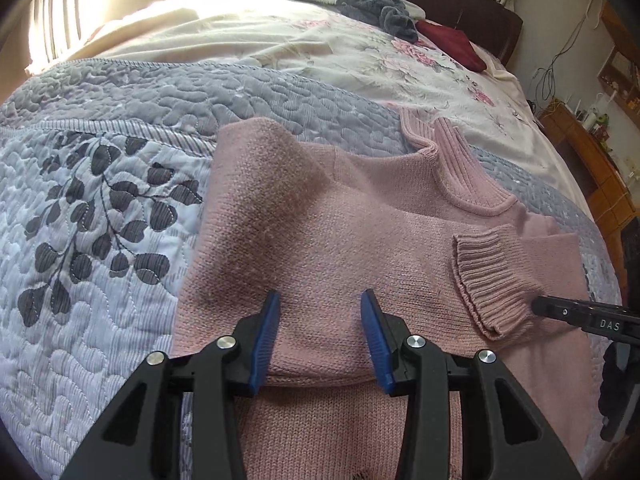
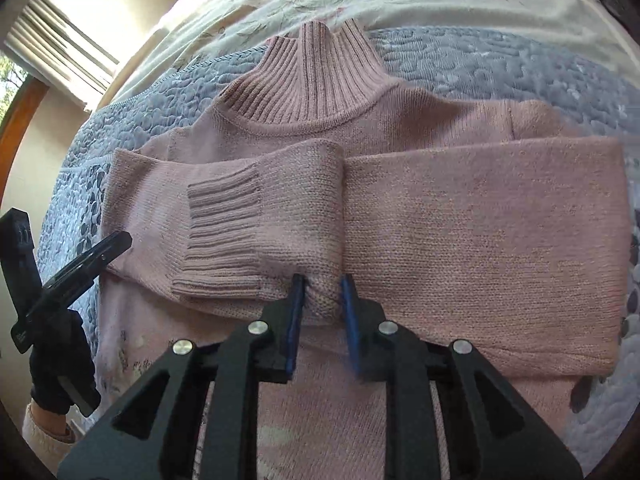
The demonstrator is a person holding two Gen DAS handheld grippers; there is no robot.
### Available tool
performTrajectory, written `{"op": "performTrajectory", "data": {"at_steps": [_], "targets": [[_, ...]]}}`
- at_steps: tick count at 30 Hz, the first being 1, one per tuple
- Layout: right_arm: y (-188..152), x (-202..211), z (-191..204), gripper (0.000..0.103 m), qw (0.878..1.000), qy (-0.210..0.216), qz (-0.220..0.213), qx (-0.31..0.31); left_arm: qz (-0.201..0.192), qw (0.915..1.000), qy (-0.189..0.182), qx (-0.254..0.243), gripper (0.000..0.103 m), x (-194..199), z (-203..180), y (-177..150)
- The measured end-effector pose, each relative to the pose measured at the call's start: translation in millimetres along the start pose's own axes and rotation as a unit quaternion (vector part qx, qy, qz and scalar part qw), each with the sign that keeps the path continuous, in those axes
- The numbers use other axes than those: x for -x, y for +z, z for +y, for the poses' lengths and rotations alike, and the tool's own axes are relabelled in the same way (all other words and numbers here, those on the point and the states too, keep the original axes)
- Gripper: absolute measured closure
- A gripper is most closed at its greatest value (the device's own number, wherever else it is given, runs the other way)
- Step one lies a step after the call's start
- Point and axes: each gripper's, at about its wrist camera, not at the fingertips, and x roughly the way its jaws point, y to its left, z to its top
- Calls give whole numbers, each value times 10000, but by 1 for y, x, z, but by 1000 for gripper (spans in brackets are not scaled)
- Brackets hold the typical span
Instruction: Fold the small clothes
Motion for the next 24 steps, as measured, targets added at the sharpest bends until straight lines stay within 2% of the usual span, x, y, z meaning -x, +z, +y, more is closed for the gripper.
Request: {"op": "performTrajectory", "data": {"at_steps": [2,5,7,9,12,14,17,18,21,24], "targets": [[3,15,18,82,9992,-183,-199,302,-170,9998,-97,-5,61,12,-3,4],[9,20,46,79,9982,148,-150,562,-195,9996,-175,-99,60,18,-12,10],[12,10,68,62,9970,221,27,745,-118,9996,-193,-144,60,12,-17,12],[11,-8,87,54,9951,-53,212,961,-10,9998,-127,-146,60,4,-17,12],[8,-37,104,53,9924,-372,497,1063,174,9998,-114,16,60,-11,-10,8],[5,-51,108,56,9893,-689,560,1158,166,9998,-97,0,60,-15,-6,5],[6,-51,105,81,9883,-824,497,1186,167,9998,-86,-117,60,-16,-7,3],[7,-47,100,93,9886,-851,470,1146,172,9997,-96,-122,60,-16,-6,3],[10,-27,74,94,9965,-306,388,670,177,9997,-132,-64,60,-18,-4,4],[10,1,49,94,9992,-59,110,383,156,9998,-73,-79,60,-19,-6,3]]}}
